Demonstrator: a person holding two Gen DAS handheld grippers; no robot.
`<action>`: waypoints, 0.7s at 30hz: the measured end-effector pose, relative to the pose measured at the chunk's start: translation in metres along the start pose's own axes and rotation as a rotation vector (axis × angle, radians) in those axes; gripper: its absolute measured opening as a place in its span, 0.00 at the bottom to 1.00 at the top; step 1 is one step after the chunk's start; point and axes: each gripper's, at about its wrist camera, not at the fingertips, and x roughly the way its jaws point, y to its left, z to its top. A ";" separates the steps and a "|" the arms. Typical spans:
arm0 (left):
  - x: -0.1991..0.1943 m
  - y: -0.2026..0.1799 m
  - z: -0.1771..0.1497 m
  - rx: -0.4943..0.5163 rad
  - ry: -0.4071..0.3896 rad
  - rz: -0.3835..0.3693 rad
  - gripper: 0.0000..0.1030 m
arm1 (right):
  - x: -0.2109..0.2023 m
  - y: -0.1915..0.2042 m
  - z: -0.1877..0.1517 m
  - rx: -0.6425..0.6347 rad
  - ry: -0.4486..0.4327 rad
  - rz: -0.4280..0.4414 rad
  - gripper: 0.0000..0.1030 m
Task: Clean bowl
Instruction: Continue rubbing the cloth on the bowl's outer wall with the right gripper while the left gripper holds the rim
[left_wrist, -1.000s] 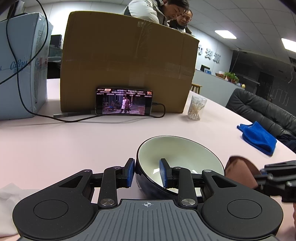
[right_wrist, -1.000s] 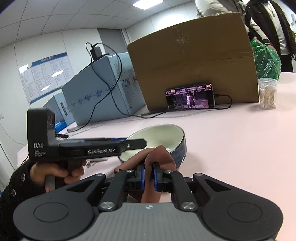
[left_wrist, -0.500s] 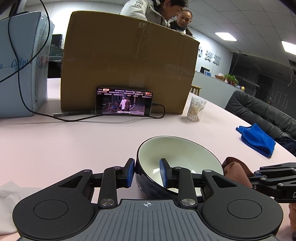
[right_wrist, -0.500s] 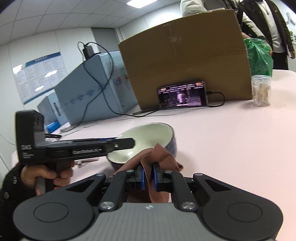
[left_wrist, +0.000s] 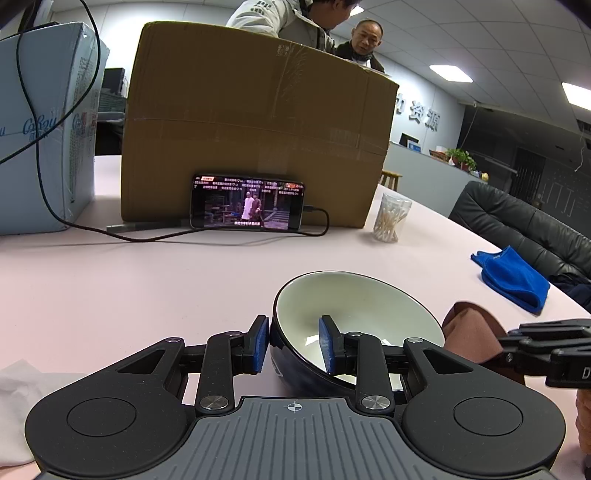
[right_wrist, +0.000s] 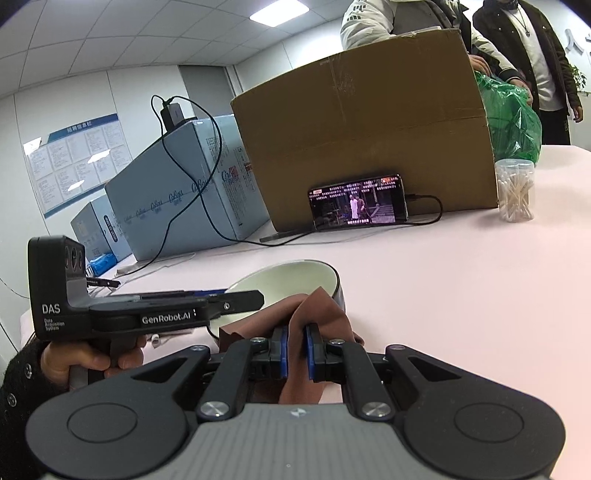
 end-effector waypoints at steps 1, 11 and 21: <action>0.000 0.000 0.000 0.000 0.000 0.000 0.27 | 0.001 0.000 -0.001 0.000 0.005 -0.001 0.11; -0.001 0.001 0.000 -0.003 -0.001 -0.002 0.27 | 0.000 0.009 0.000 -0.018 0.001 0.038 0.11; 0.000 0.002 0.000 -0.003 -0.001 -0.001 0.27 | 0.001 0.003 0.000 -0.008 0.011 0.013 0.11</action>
